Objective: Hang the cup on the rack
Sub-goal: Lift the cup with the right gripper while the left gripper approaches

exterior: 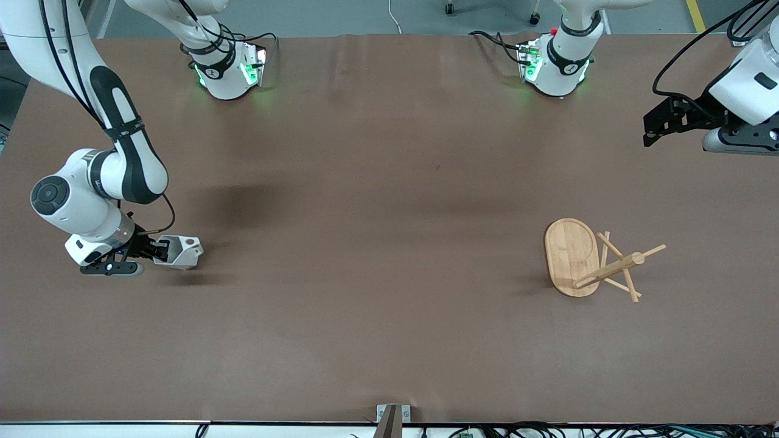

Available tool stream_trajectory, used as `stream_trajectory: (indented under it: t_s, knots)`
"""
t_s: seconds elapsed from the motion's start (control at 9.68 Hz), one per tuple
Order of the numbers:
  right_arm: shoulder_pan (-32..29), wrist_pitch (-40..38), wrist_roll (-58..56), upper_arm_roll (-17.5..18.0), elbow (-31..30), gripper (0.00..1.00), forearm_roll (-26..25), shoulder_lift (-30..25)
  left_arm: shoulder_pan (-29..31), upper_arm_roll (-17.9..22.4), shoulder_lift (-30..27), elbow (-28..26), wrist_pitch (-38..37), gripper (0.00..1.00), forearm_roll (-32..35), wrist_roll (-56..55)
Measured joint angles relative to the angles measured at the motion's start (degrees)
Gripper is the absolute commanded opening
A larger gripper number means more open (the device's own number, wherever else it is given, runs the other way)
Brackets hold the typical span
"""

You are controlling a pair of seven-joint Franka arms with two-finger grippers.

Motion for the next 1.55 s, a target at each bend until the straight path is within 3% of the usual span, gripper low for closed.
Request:
stream_trajectory:
  t_s: [0.1, 0.52, 0.83, 1.03, 1.24, 1.55]
  knots:
    - [-0.11, -1.46, -0.16, 0.02, 0.51, 0.0, 2.19, -0.08, 0.0, -0.27, 0.0, -0.17, -0.01, 1.0, 0.0, 0.0]
    - [-0.55, -20.11, -0.84, 0.22, 7.33, 0.01, 11.7, -1.39, -0.01, -0.57, 0.0, -0.28, -0.03, 1.0, 0.0, 0.0]
    - [3.07, -29.67, -0.31, 0.8, 8.27, 0.0, 22.23, -10.37, -0.05, -2.06, 0.0, -0.22, 0.17, 1.0, -0.89, -0.2]
    - [5.35, -34.62, 0.39, 0.94, 7.07, 0.0, 32.51, -15.81, -0.19, -4.52, 0.27, -0.26, 1.08, 1.0, -4.98, -0.37]
    - [8.69, -34.96, 0.4, 1.05, 4.54, 0.0, 41.65, -19.02, -0.55, -9.69, 1.58, -0.26, 3.26, 1.0, -6.76, -0.17]
    - [16.17, -33.61, 0.43, 1.23, 2.1, 0.0, 54.42, -20.04, -1.39, -20.35, 4.63, -0.25, 13.99, 1.0, -7.68, 2.94]
